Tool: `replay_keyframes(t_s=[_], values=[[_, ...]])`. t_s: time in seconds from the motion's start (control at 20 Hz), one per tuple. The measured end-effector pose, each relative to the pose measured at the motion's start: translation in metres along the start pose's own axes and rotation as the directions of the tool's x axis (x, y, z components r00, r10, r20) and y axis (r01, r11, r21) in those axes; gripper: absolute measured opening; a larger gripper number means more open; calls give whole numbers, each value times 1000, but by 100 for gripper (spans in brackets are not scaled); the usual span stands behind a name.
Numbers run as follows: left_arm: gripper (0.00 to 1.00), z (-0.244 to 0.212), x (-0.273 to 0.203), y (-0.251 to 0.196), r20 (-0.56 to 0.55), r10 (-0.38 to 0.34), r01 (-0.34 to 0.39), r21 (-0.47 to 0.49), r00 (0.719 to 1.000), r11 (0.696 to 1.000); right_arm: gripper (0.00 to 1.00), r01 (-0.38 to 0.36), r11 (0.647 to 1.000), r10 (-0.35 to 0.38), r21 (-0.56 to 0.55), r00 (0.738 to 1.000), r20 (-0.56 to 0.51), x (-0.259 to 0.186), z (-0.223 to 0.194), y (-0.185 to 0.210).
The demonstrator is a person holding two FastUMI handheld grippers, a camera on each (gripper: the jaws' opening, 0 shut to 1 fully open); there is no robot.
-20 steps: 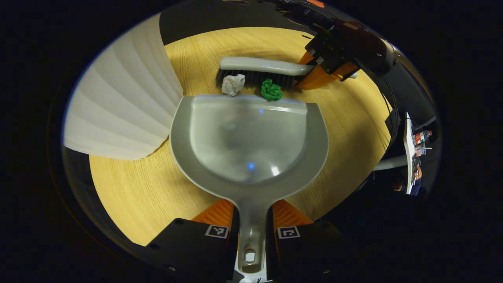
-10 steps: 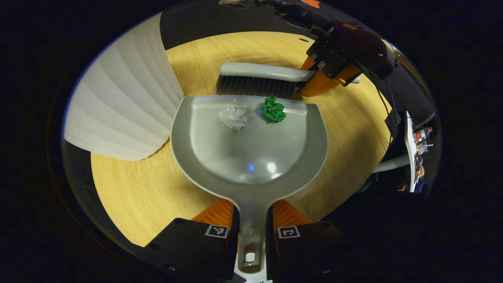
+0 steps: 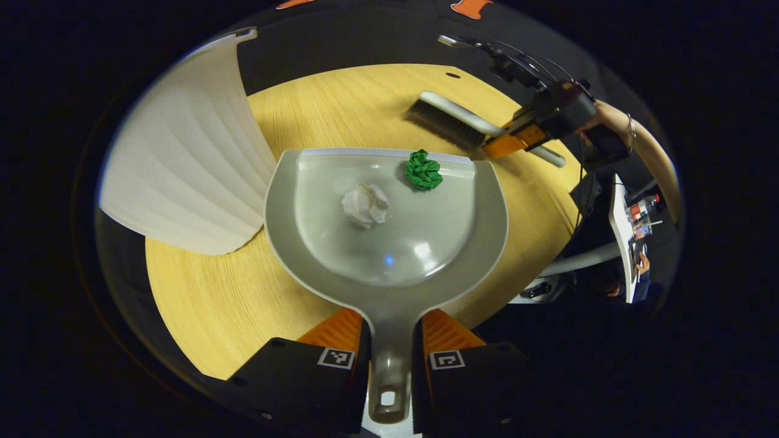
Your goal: Pick up the small broom and dustpan from the desktop, sweep the trash into the dustpan with the broom, and then empty the trash into the garbage bin.
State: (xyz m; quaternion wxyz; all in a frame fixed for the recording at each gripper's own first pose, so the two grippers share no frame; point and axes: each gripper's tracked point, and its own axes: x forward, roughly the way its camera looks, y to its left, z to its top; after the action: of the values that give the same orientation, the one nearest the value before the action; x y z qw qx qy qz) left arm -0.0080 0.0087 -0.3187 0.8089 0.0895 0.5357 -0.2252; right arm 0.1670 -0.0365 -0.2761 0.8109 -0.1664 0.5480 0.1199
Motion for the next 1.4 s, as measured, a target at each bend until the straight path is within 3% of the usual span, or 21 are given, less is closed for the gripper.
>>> replay_keyframes(t_s=[0.15, 0.3, 0.35, 0.4, 0.7, 0.9, 1.15, 1.4], values=[[30, 8, -12, -9, 23, -25, 25, 26, 999, 999, 12, 12, 985, -11, 174, 1000, -2, 1, -19, -6], [30, 24, -30, -20, 44, -48, 45, 60, 998, 997, 12, 0, 968, 5, 251, 1000, -18, 9, -19, -3], [30, 33, -37, -24, 50, -55, 51, 74, 997, 996, 12, -10, 966, 14, 258, 1000, -15, 10, -13, -2], [30, 47, -47, -31, 58, -59, 54, 92, 997, 994, 12, -15, 965, 17, 263, 1000, -6, 14, -33, 1], [31, 120, -97, -32, 55, -61, 48, 224, 997, 973, 12, -32, 961, 28, 275, 999, 19, 11, -16, -1], [30, 167, -145, -12, 60, -82, 69, 182, 995, 981, 12, -59, 963, 56, 264, 998, 20, 11, -17, 0], [30, 207, -203, 56, 132, 52, -70, 129, 990, 989, 12, -77, 964, 76, 253, 997, 16, 10, -17, 1], [30, 170, -247, 149, 55, 263, -266, 68, 963, 962, 12, -94, 966, 93, 242, 996, 12, 8, -14, -2]])
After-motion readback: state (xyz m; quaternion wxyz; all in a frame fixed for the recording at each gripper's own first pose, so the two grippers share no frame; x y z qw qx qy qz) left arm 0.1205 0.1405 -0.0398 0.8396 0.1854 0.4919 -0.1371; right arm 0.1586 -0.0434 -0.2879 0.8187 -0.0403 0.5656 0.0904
